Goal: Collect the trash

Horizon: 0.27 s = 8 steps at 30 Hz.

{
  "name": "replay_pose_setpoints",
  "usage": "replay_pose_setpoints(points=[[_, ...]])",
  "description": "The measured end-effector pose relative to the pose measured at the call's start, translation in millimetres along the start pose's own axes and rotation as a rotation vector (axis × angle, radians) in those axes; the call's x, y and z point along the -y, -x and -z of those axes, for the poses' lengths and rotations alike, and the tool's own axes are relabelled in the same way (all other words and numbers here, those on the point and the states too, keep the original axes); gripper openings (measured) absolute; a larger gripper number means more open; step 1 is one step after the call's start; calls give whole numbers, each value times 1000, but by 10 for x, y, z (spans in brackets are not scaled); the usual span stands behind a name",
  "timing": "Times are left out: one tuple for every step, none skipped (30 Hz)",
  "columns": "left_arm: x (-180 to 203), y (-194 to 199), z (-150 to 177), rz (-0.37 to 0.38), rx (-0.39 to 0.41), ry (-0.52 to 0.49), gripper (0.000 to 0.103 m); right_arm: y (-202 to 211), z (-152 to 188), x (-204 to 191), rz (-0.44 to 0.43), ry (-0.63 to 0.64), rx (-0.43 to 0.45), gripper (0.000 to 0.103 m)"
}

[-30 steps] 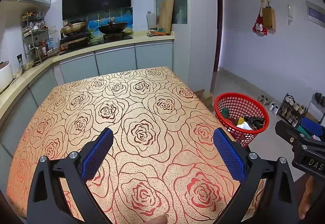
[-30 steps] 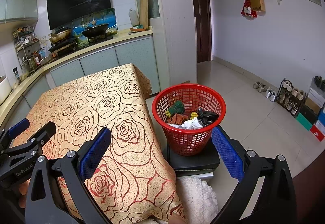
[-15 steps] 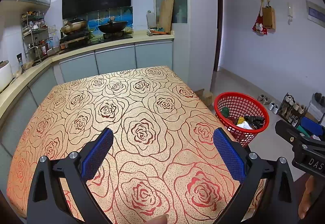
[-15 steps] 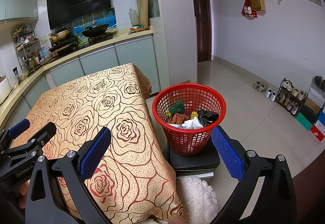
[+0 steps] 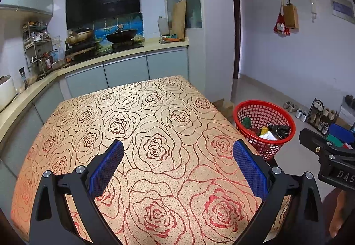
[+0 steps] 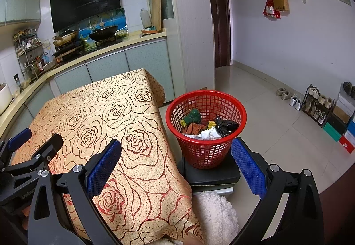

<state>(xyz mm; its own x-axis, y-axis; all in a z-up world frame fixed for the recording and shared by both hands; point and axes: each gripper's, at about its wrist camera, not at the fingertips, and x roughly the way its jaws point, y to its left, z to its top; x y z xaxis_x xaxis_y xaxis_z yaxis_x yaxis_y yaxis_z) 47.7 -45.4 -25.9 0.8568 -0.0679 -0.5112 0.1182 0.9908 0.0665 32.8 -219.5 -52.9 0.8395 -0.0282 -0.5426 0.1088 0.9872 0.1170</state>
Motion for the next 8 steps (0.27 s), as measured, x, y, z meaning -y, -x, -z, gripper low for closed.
replay_pose_setpoints(points=[[7,-7,-4,2,-6,-2,95,-5,-7,0,1,0,-1,96],[15,-12,-5,3,-12,-3,95,-4,-2,0,2,-1,-2,96],[18,-16,-5,4,-15,-2,95,-5,-16,4,1,-3,-3,96],[20,-24,-3,7,-22,-2,95,2,-9,1,-1,-5,-4,96],[18,-33,-6,8,-27,0,95,2,-10,-4,-1,-1,-3,96],[14,-42,-4,9,-32,2,95,-2,-19,0,2,3,-2,96],[7,-47,-2,9,-35,6,95,-6,-26,7,2,0,-2,96],[4,-49,-2,9,-36,8,95,0,-15,8,1,-1,-3,96]])
